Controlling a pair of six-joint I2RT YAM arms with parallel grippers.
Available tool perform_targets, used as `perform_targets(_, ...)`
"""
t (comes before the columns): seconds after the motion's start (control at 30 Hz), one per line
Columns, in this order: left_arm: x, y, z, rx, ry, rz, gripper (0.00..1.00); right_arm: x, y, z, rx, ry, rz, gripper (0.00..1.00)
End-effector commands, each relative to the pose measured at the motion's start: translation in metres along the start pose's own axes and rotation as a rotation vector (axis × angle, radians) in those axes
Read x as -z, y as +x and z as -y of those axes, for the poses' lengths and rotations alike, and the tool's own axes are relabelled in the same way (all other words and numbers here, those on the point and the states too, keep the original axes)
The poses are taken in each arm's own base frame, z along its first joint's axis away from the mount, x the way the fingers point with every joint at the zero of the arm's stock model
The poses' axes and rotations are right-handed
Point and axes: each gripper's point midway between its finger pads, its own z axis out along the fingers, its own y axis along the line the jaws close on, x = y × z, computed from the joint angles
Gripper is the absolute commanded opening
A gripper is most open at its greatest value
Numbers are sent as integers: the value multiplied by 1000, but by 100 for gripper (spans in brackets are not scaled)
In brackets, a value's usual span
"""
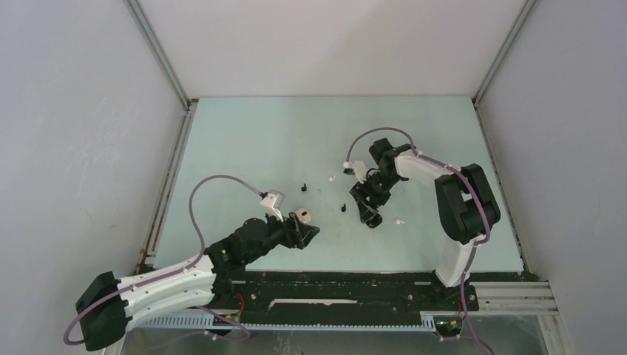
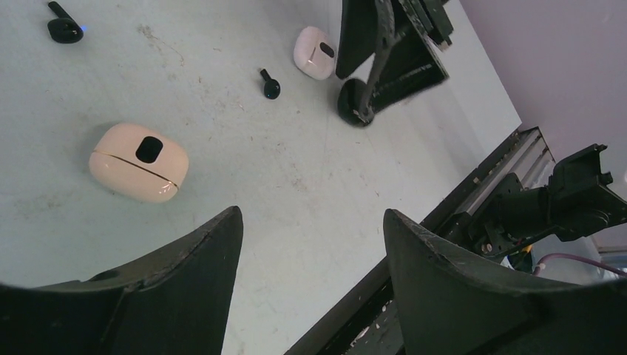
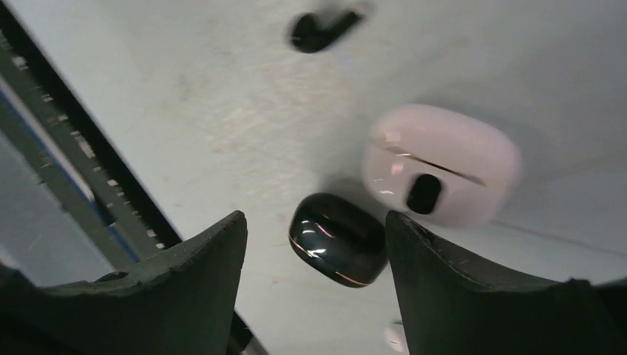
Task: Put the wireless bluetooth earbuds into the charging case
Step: Pick up the charging case from the center of the board.
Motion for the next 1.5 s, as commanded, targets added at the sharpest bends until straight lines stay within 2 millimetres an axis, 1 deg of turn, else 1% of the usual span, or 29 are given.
perform_targets(0.0,-3,-17,15,3,46,52,75,23,-22,-55,93,-142,79,72)
perform_targets(0.07,-3,-17,15,-1,43,53,75,28,-28,-53,114,-118,94,73)
perform_targets(0.17,-2,-16,14,3,44,55,75,36,-30,-41,109,-84,96,72)
perform_targets(0.27,1,-16,15,6,50,58,75,56,-32,-34,103,-97,144,72)
perform_targets(0.3,2,-17,15,6,50,60,75,62,-34,-29,104,-77,162,72)
perform_targets(0.33,3,-18,14,4,49,65,75,68,-38,-21,114,-34,185,72)
perform_targets(0.37,4,-19,13,2,47,70,75,71,-38,-12,112,24,188,72)
perform_targets(0.4,5,-19,12,-1,43,76,75,74,-45,2,126,102,214,72)
perform_targets(0.47,7,-21,11,-5,38,85,75,74,-51,20,118,227,232,74)
perform_targets(0.53,7,-22,11,-6,36,84,75,69,-57,30,97,288,234,74)
perform_targets(0.57,6,-21,11,-4,36,79,75,70,-56,38,72,311,234,75)
perform_targets(0.6,5,-20,11,0,35,74,75,61,-60,33,90,317,214,75)
perform_targets(0.7,5,-18,9,10,28,75,75,43,-60,33,130,370,146,75)
perform_targets(0.8,5,-19,6,22,16,94,75,32,-57,40,148,417,99,74)
perform_targets(0.87,6,-19,6,19,17,93,75,26,-54,44,147,420,76,73)
perform_targets(1.17,4,-18,8,18,33,91,75,-6,-31,46,123,338,-28,71)
perform_targets(1.23,4,-18,9,19,36,95,75,-11,-26,44,122,314,-46,68)
perform_targets(1.47,3,-12,5,20,27,77,74,-16,-17,40,124,296,-86,50)
